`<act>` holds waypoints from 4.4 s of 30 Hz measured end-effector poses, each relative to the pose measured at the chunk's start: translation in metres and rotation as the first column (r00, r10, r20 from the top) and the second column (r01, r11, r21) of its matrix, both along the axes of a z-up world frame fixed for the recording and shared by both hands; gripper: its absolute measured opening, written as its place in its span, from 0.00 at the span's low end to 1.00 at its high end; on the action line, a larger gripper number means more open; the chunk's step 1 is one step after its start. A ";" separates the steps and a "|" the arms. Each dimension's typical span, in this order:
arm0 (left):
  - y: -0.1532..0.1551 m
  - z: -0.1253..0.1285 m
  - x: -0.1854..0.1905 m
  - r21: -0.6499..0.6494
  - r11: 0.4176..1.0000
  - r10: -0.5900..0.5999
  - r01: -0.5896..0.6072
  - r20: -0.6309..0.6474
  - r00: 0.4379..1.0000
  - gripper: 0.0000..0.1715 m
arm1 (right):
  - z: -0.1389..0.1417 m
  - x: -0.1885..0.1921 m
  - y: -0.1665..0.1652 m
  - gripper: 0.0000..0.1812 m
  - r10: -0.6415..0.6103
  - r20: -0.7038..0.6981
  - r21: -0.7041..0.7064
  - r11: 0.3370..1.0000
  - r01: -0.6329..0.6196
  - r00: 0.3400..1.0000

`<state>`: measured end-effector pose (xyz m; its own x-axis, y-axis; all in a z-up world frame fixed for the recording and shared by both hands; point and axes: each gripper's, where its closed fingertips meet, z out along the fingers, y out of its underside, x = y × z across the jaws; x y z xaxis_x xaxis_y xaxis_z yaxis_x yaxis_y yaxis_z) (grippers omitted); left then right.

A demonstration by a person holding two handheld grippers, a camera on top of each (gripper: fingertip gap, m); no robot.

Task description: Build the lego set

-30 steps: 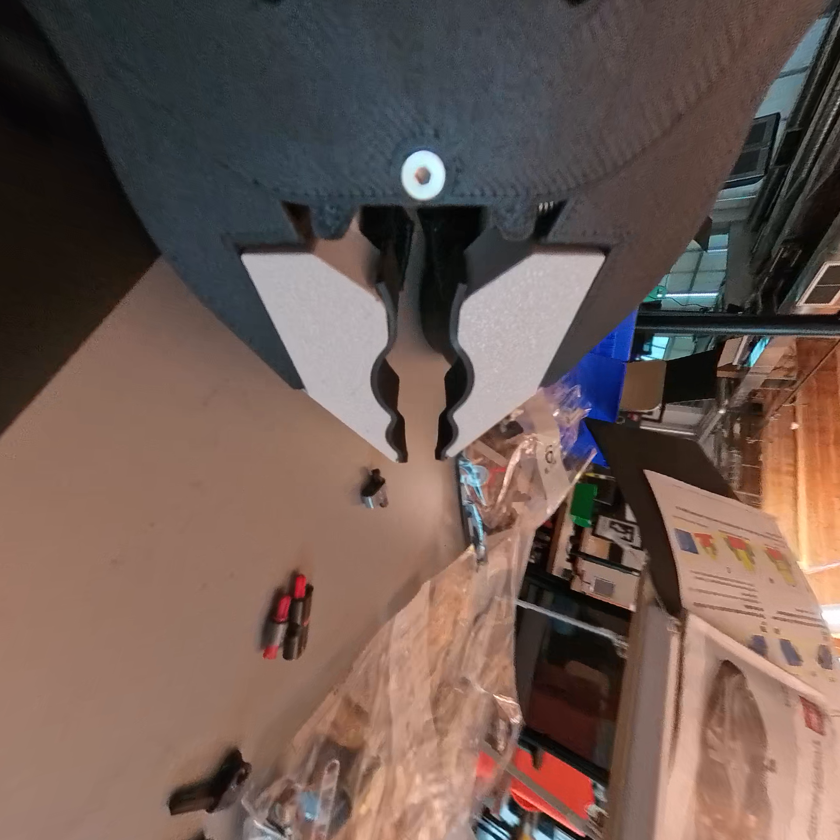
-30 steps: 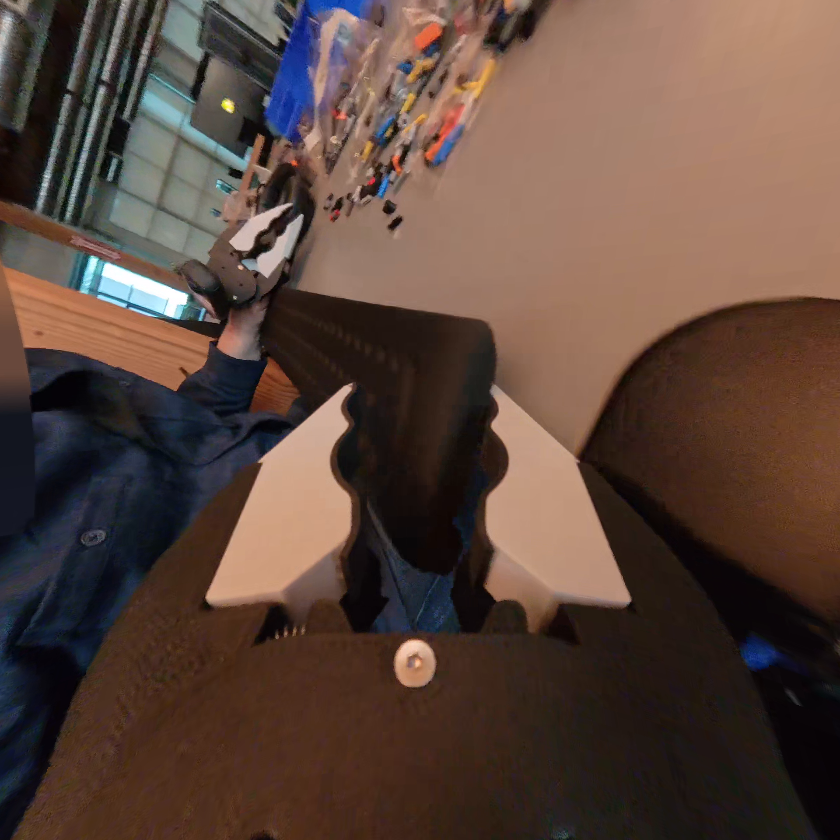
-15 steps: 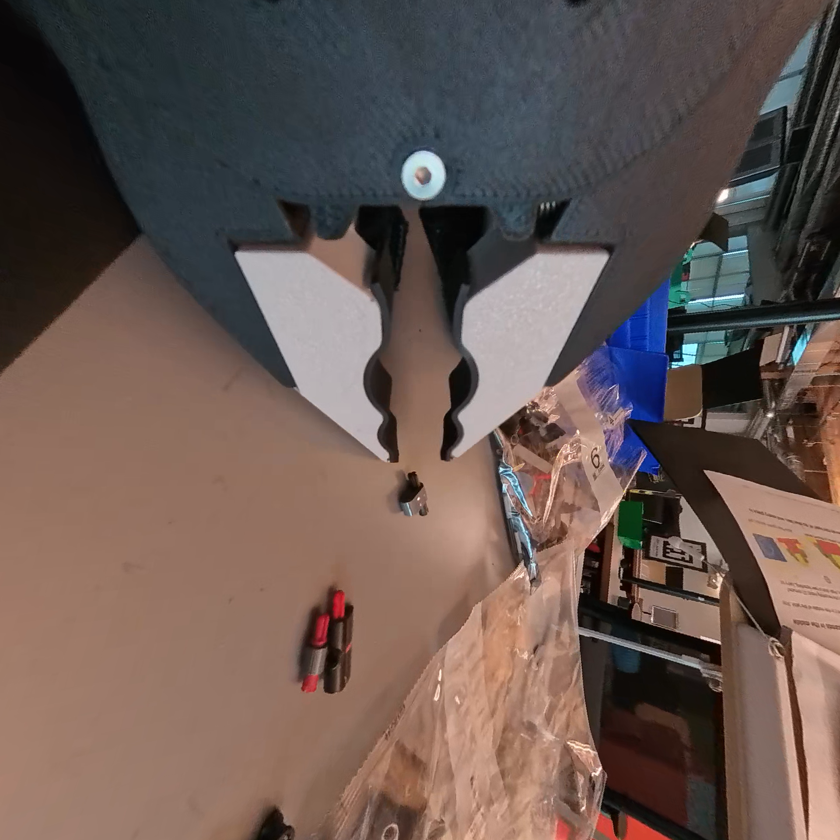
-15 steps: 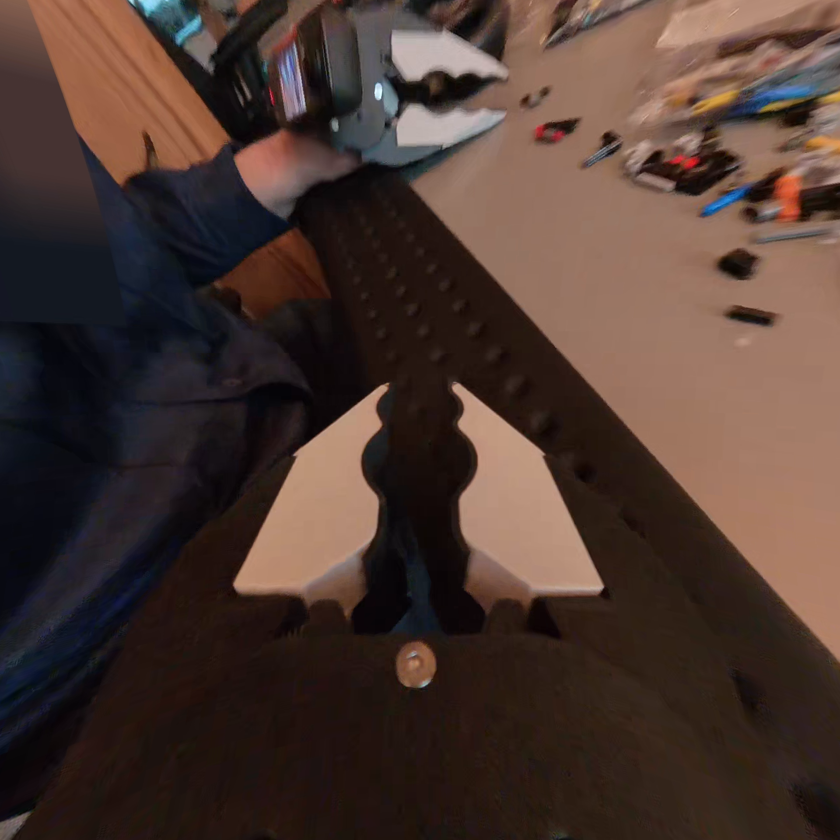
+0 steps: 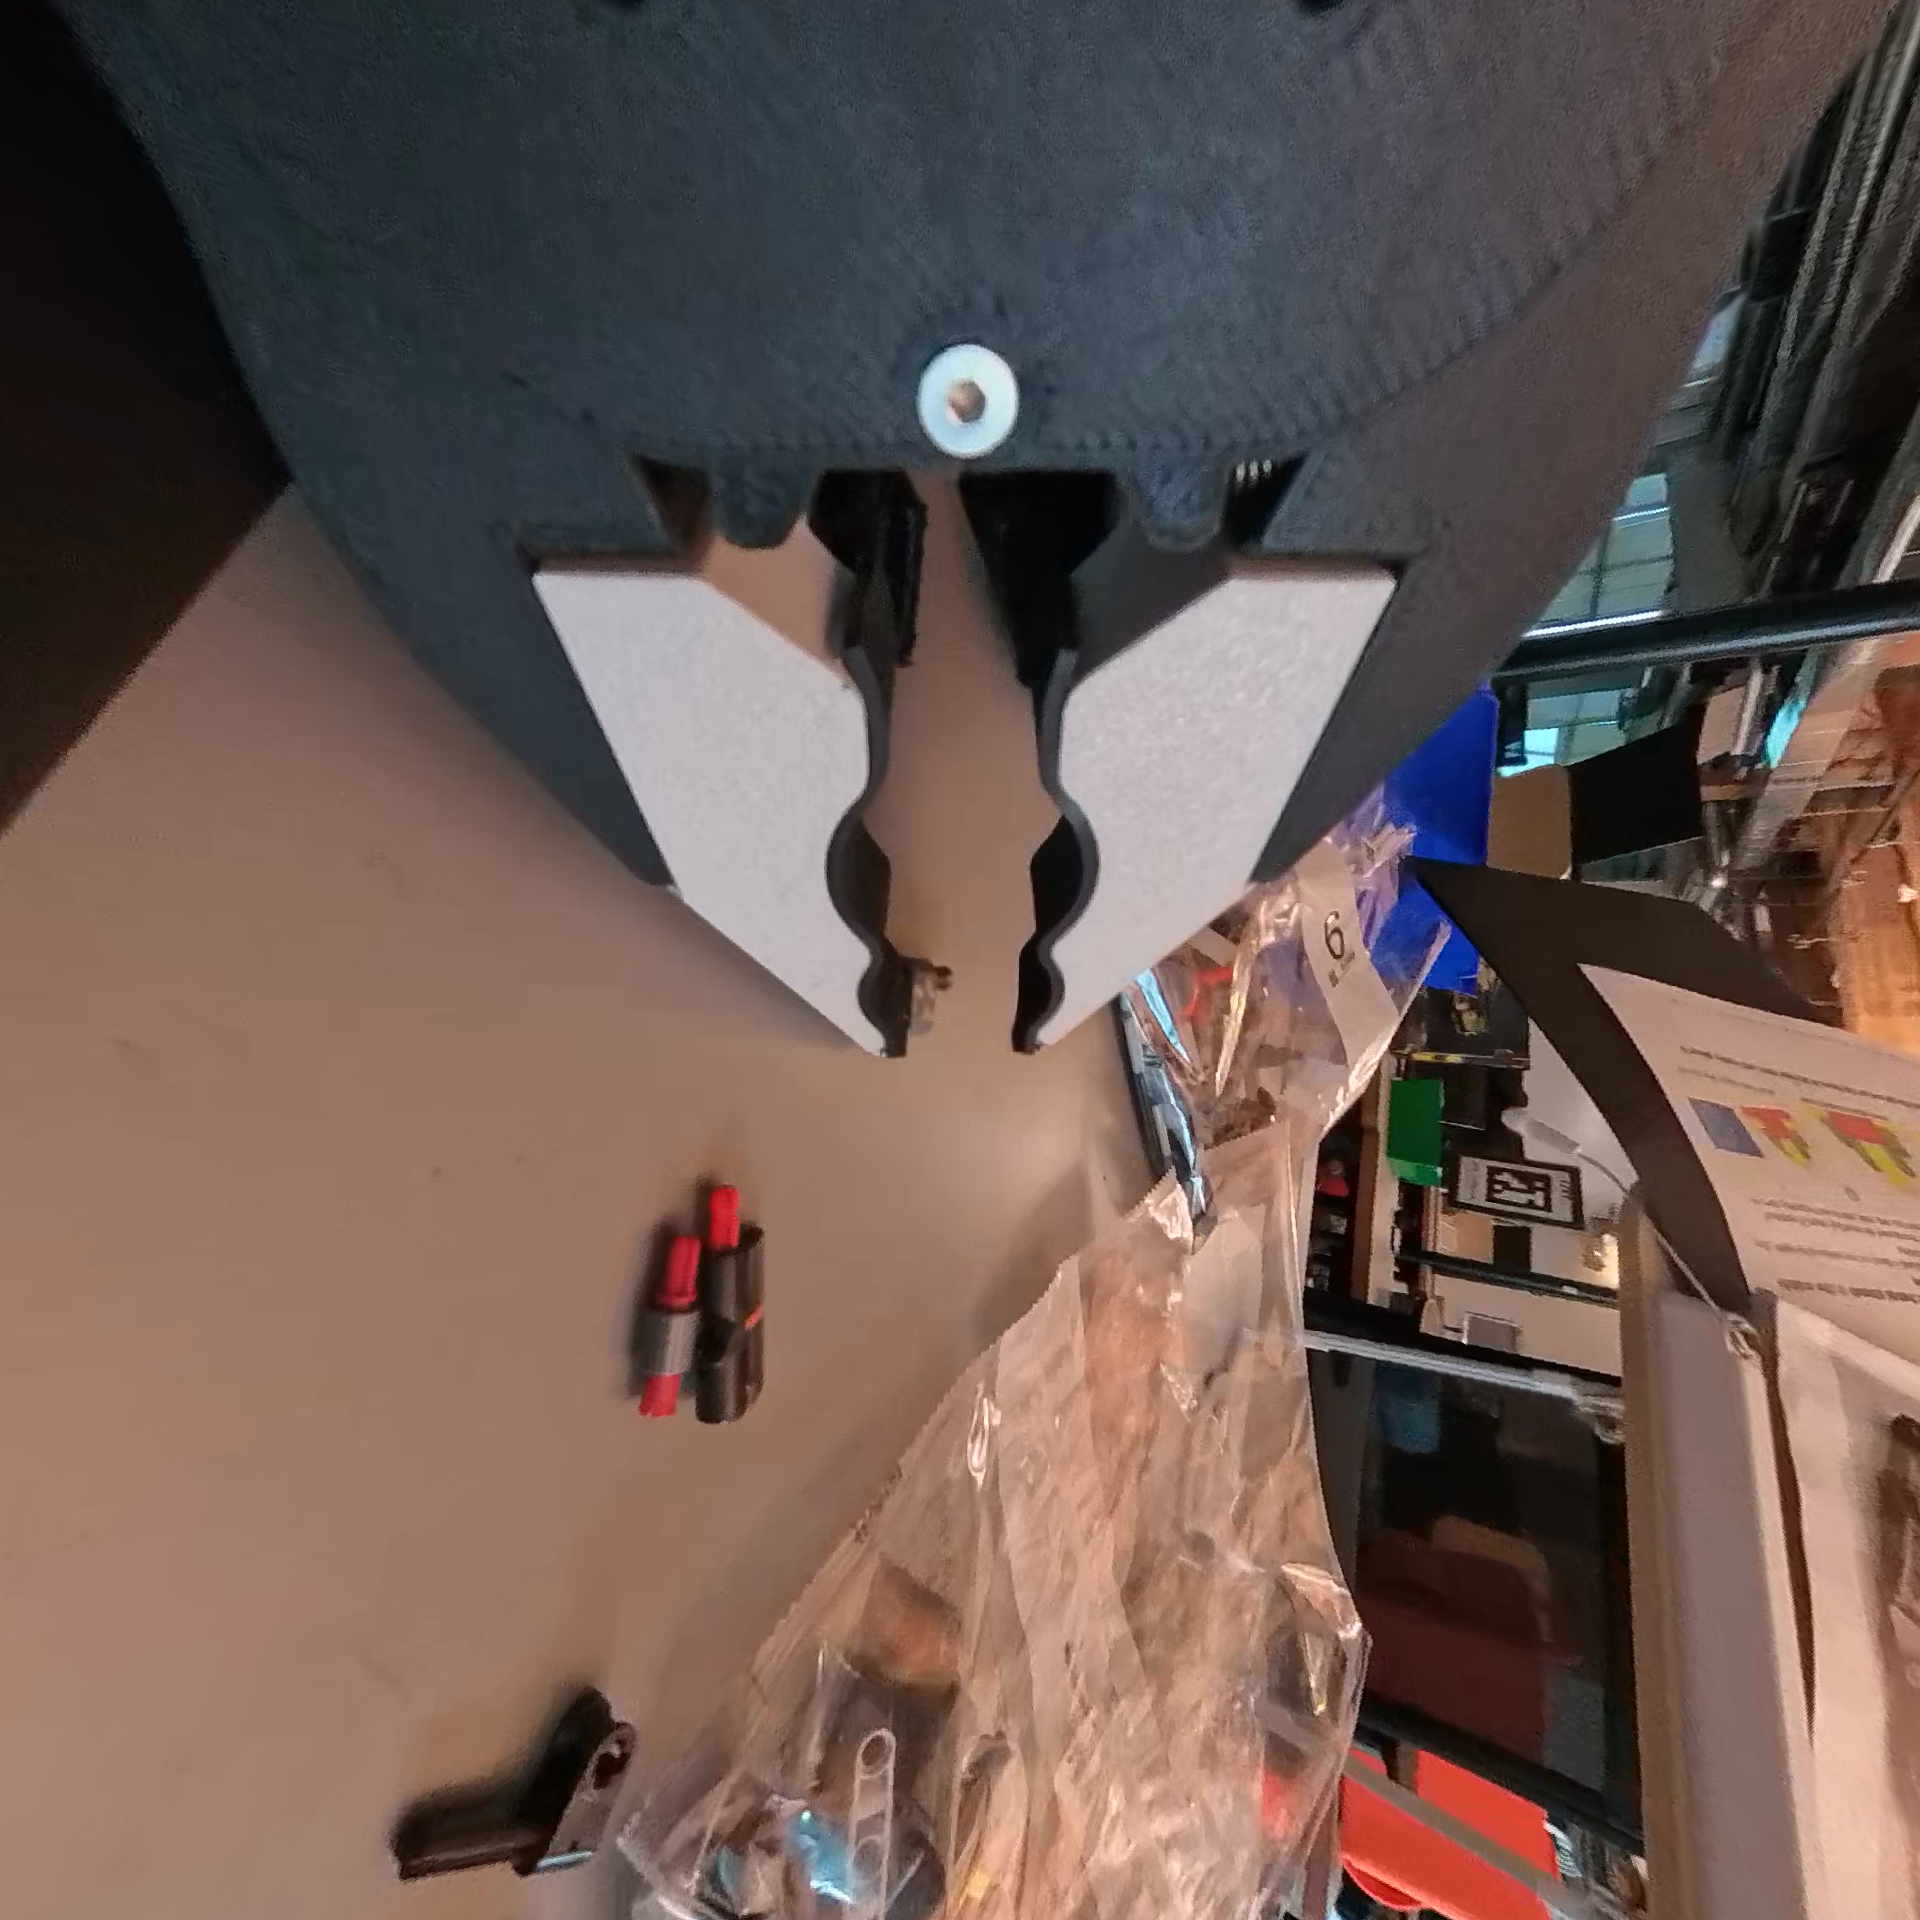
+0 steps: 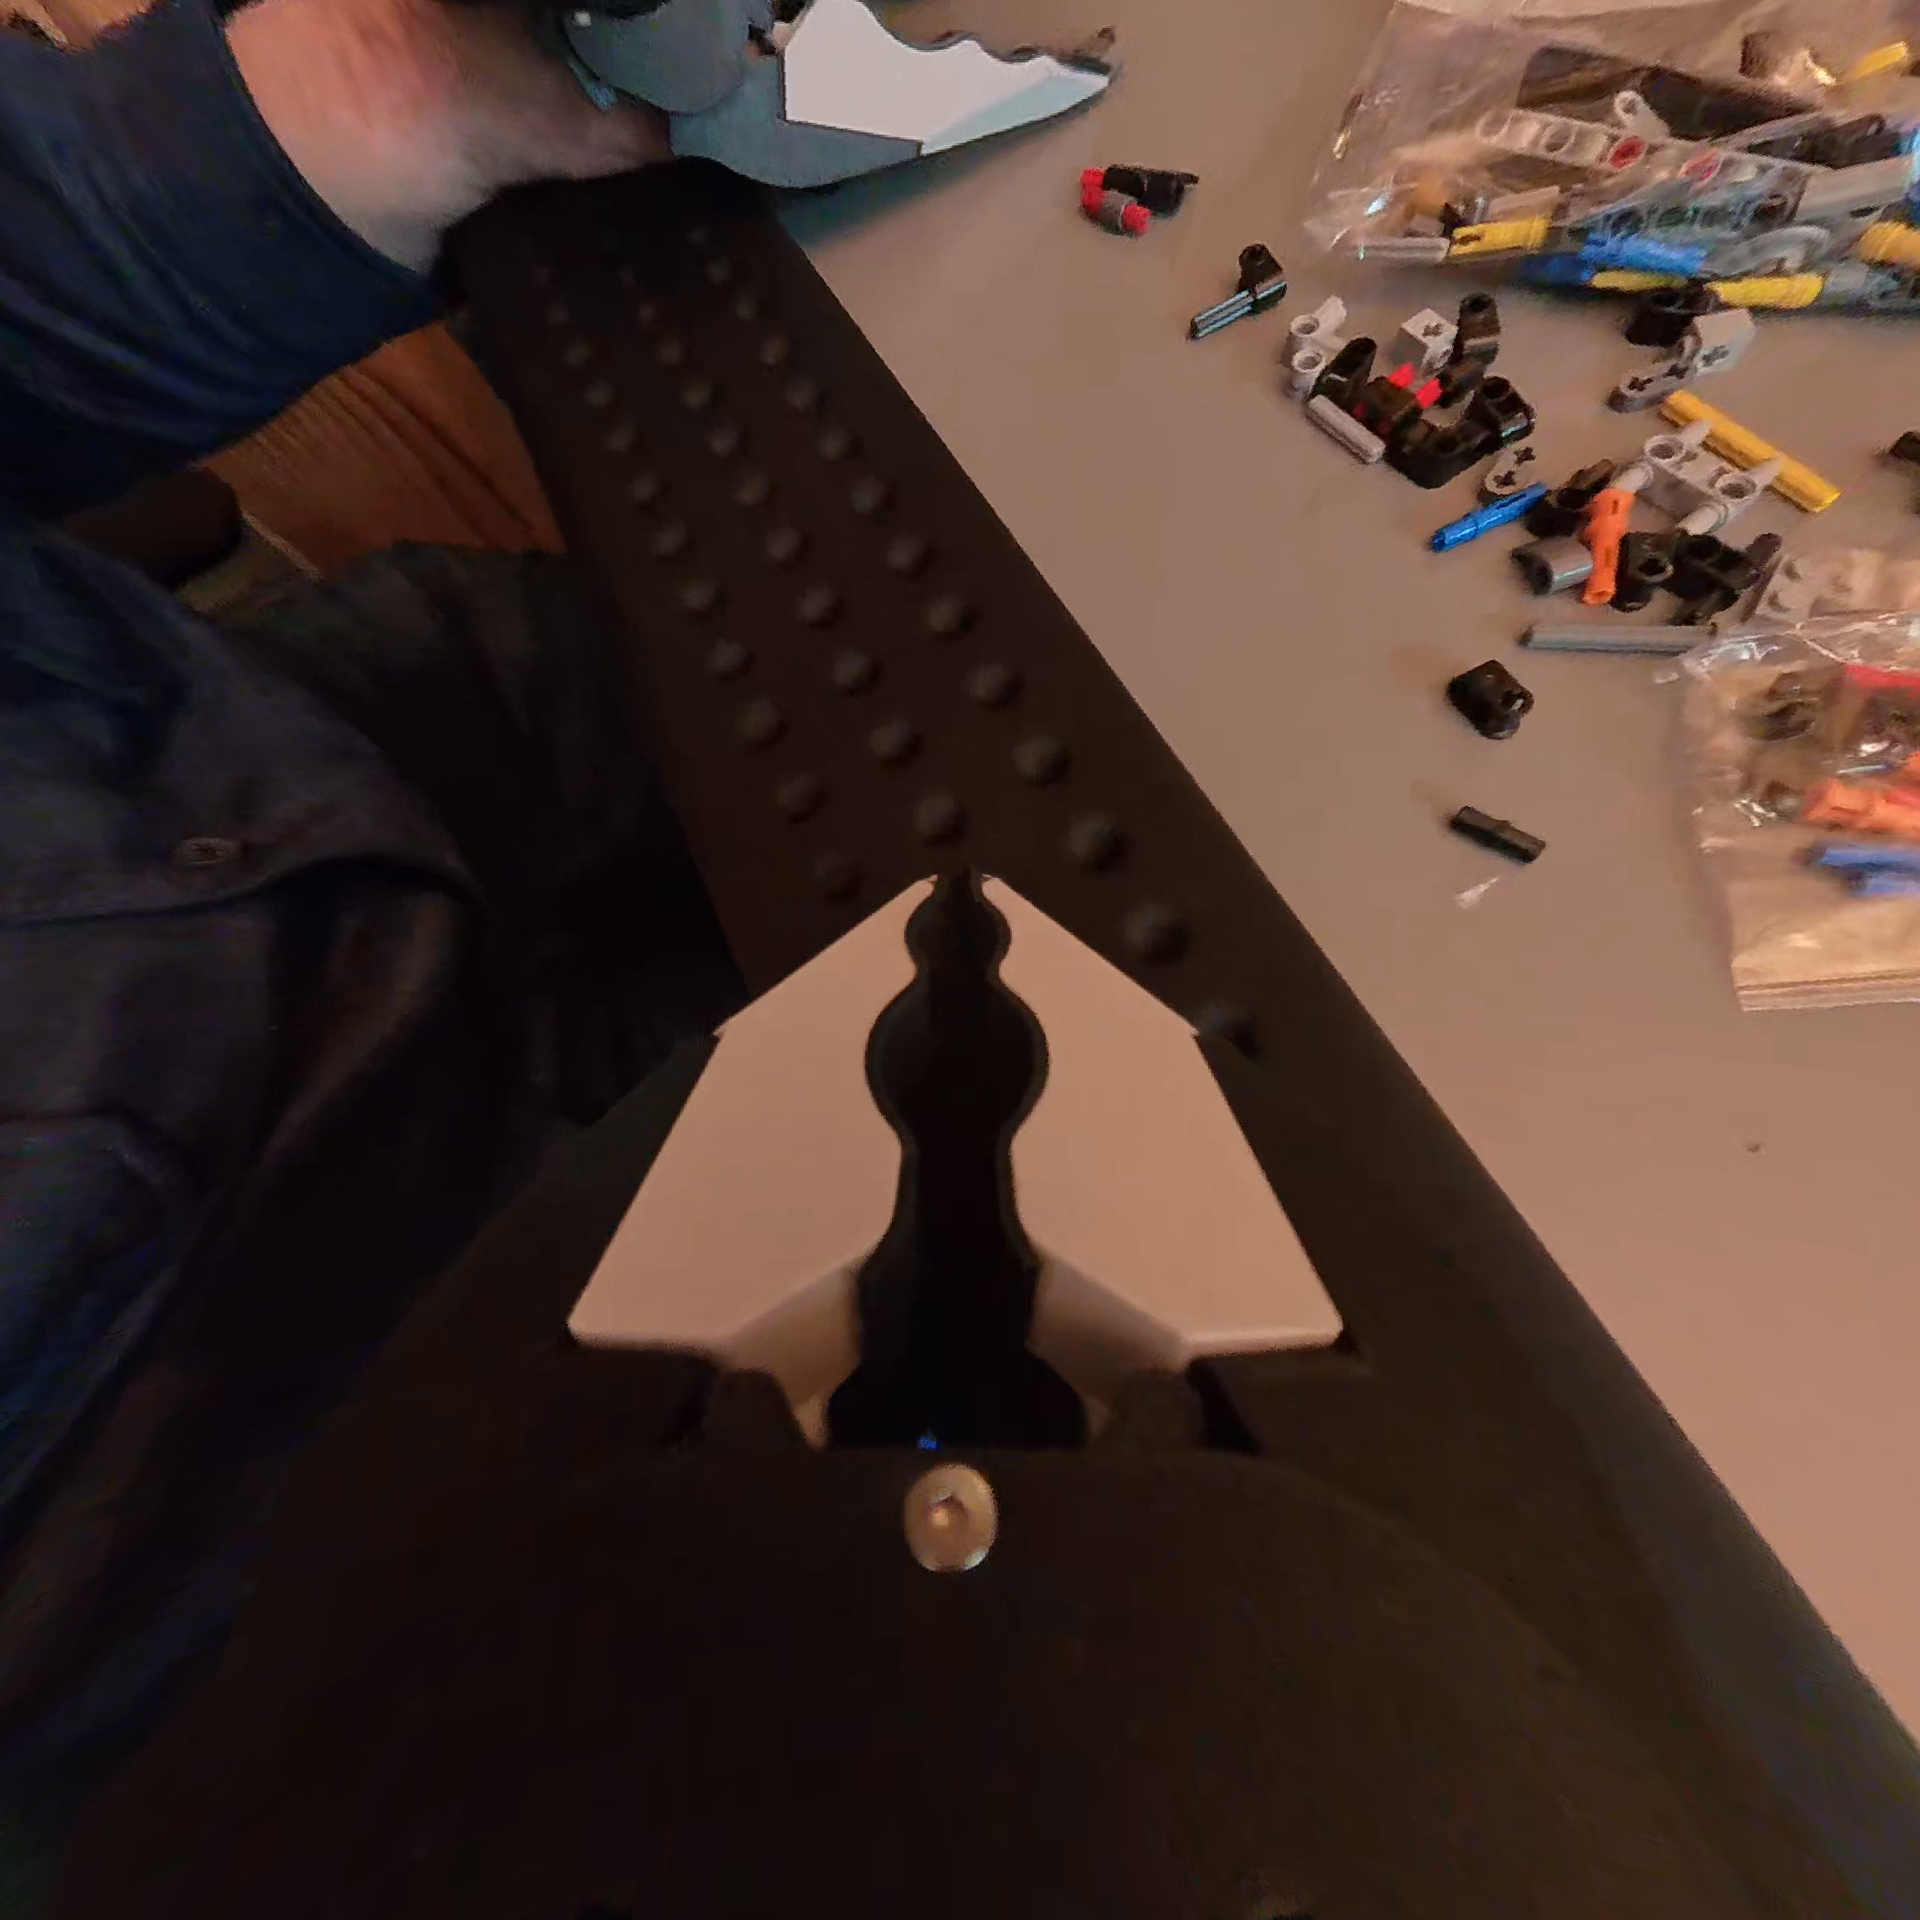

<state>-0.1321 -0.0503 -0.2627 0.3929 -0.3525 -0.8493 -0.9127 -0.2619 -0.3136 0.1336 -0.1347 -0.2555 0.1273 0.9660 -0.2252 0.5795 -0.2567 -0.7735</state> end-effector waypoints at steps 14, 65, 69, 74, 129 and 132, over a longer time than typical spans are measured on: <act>0.017 0.013 0.007 0.066 0.997 -0.046 0.047 -0.017 0.999 0.12 | 0.048 0.007 0.029 0.00 -0.048 -0.253 -0.054 0.998 0.035 0.966; 0.076 0.056 0.098 0.098 0.961 -0.275 0.260 0.466 0.841 0.11 | 0.060 0.213 0.547 0.31 -0.763 0.319 0.435 0.645 0.628 0.562; 0.075 0.055 0.101 0.096 0.957 -0.286 0.274 0.471 0.834 0.11 | 0.018 0.222 0.570 0.33 -0.716 0.417 0.324 0.692 0.644 0.559; 0.077 0.059 0.098 0.111 0.958 -0.285 0.265 0.482 0.828 0.11 | -0.019 0.226 0.567 0.07 -0.652 0.525 0.312 0.745 0.589 0.547; 0.104 0.139 0.102 0.310 0.934 -0.358 0.180 0.831 0.426 0.28 | 0.142 -0.073 0.263 0.02 0.083 0.237 0.838 0.486 -0.247 0.968; 0.112 0.143 0.109 0.304 0.936 -0.349 0.180 0.871 0.346 0.36 | 0.127 -0.100 0.244 0.03 0.102 0.246 0.871 0.413 -0.266 0.964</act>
<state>-0.0228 0.0619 -0.1193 0.8547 -0.5107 -0.0934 -0.0742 0.0579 -0.9956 0.0339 0.1088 -0.1284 -0.1309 0.6154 0.7772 0.6368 0.6531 -0.4099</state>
